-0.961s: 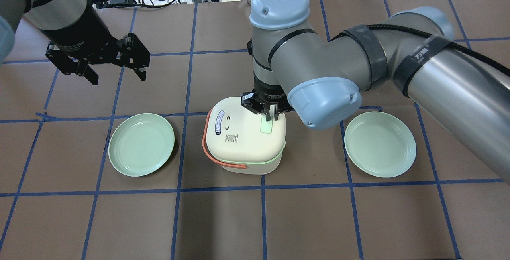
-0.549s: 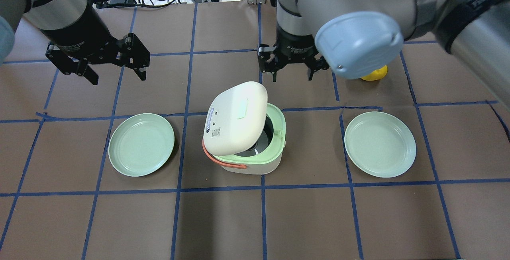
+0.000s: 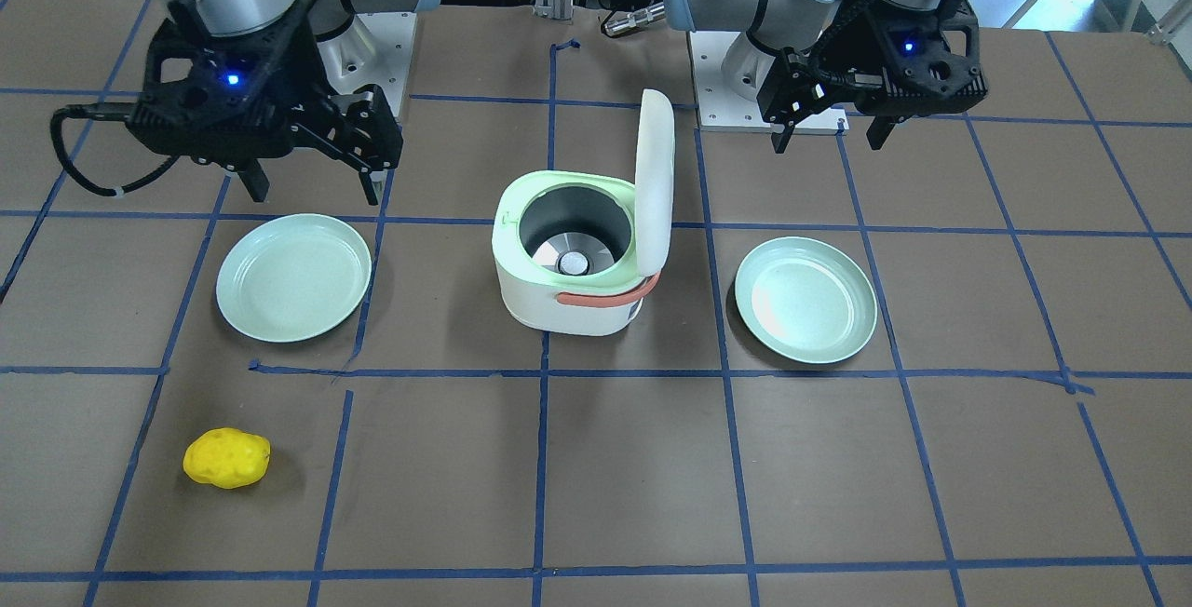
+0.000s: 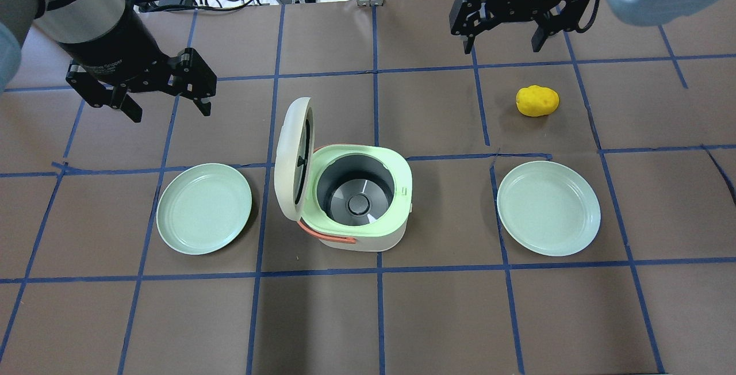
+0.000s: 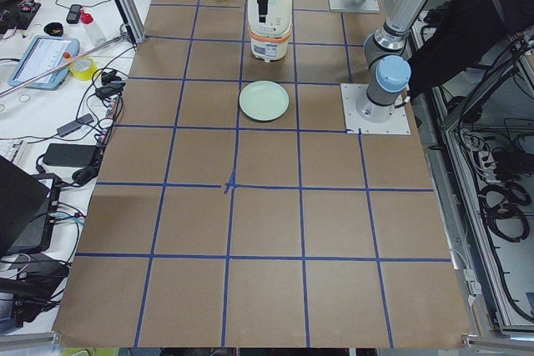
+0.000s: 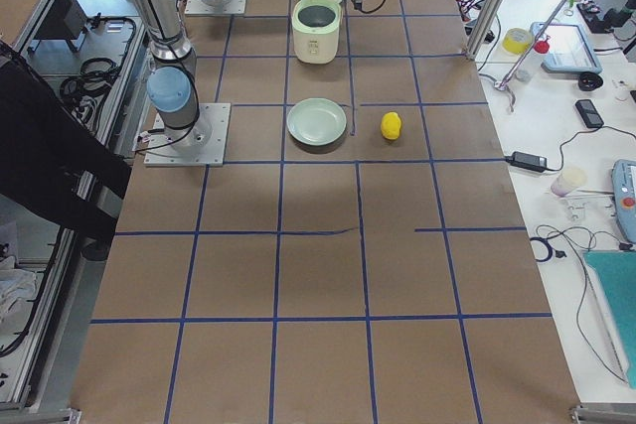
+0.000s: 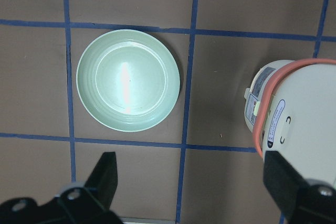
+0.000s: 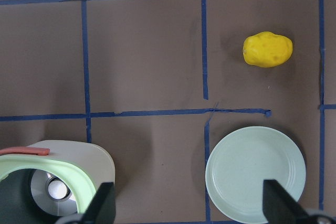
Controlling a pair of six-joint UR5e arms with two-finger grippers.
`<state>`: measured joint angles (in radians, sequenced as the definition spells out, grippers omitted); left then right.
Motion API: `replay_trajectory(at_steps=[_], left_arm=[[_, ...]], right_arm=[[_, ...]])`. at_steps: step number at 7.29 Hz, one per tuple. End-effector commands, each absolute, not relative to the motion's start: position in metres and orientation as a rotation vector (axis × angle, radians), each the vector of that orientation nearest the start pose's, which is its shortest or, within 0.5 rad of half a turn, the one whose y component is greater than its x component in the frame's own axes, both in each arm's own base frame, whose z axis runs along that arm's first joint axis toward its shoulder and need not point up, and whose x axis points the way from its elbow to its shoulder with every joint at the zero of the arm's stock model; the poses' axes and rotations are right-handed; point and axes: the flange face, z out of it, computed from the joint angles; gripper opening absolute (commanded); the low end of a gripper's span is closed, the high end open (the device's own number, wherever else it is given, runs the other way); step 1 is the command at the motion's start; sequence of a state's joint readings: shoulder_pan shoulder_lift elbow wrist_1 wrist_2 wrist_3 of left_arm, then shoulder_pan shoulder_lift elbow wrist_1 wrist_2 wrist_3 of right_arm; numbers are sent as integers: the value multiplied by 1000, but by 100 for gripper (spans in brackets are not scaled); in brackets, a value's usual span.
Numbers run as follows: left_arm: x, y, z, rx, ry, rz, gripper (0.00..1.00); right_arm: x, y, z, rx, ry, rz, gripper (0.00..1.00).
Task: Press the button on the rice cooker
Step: 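Lift the right gripper away as the rice cooker lid springs open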
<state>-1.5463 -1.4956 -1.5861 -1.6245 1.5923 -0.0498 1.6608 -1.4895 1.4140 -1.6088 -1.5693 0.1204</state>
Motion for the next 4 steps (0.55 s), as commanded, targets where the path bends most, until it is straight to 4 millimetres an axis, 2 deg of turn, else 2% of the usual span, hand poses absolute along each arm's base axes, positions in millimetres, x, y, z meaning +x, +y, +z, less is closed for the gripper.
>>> replay_trajectory(at_steps=[1, 4], left_arm=[[-120, -463, 511, -115, 3118, -10, 100], [-120, -463, 511, -115, 3118, -10, 100]], right_arm=[[169, -522, 533, 67, 3126, -184, 100], [169, -518, 535, 65, 3126, -184, 100]])
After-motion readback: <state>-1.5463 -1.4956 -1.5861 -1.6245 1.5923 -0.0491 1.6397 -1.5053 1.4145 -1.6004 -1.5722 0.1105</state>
